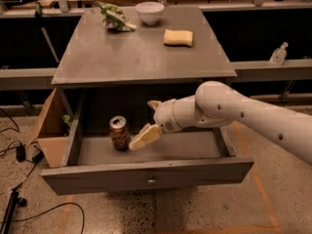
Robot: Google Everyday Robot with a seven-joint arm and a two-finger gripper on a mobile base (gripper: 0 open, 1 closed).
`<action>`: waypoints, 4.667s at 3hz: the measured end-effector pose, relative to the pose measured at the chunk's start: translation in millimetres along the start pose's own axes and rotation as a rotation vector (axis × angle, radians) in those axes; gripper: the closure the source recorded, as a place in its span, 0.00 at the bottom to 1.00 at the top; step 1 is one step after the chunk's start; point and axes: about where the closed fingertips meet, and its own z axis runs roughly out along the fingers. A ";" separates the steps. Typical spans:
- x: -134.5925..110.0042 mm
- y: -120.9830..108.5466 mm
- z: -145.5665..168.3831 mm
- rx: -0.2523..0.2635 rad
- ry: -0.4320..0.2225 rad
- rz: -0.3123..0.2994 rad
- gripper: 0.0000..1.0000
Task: Pick orange can from top drawer and place on counter
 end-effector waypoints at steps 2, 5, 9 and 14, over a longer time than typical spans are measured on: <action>-1.7 -17.8 63.4 -0.036 -0.079 -0.051 0.00; -7.8 21.1 103.8 -0.162 -0.147 -0.057 0.63; -131.2 -42.3 -97.3 -0.070 -0.172 -0.095 1.00; -208.8 -185.1 -18.8 -0.030 -0.214 -0.049 0.59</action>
Offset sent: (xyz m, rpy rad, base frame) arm 0.0477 0.0740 -0.0480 0.1135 -0.0760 0.0902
